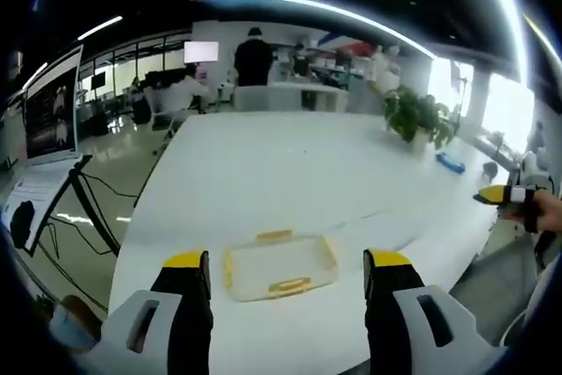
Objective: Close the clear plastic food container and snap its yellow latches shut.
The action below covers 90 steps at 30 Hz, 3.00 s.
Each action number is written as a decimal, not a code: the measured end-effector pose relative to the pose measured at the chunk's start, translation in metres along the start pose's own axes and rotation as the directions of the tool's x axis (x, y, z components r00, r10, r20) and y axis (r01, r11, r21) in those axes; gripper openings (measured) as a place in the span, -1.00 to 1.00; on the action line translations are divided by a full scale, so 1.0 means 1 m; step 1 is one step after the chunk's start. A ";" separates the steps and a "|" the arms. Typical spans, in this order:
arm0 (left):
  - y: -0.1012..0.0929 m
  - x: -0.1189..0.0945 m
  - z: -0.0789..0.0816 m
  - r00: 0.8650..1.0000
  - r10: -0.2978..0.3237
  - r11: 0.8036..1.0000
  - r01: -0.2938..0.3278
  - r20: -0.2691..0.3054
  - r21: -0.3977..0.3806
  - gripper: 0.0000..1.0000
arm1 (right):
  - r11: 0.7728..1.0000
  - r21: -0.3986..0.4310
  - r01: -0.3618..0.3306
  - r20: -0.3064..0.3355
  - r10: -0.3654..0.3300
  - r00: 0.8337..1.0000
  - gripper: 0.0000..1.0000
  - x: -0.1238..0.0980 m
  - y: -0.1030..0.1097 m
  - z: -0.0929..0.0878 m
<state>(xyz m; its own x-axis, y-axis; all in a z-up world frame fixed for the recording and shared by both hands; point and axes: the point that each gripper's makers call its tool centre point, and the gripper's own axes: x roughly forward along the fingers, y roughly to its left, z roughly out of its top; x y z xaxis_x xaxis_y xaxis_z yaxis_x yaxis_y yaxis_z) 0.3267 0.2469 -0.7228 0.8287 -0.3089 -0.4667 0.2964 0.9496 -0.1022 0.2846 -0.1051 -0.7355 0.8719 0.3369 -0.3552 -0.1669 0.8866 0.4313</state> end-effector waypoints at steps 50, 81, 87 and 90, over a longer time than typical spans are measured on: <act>0.010 0.000 -0.005 1.000 0.018 1.000 -0.018 -0.012 -0.007 0.32 | 1.000 -0.025 -0.007 -0.001 0.007 1.000 0.12 0.007 0.009 0.000; 0.024 0.018 -0.016 0.999 0.011 1.000 -0.013 -0.048 -0.028 0.28 | 0.989 -0.097 -0.115 -0.074 0.108 0.991 0.12 0.046 0.058 -0.006; 0.029 0.025 -0.017 0.998 0.011 1.000 -0.013 -0.054 -0.024 0.27 | 0.982 -0.119 -0.147 -0.096 0.136 0.986 0.12 0.060 0.075 -0.008; 0.029 0.028 -0.018 0.998 0.008 1.000 -0.010 -0.062 -0.023 0.28 | 0.977 -0.130 -0.170 -0.106 0.157 0.982 0.11 0.067 0.083 -0.010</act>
<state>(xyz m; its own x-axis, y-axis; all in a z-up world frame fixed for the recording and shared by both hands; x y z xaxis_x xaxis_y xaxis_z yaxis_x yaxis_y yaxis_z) 0.3497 0.2671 -0.7544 0.8003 -0.2970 -0.5208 0.2771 0.9536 -0.1179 0.3249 -0.0058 -0.7321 0.7813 0.5032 -0.3691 -0.3708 0.8501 0.3740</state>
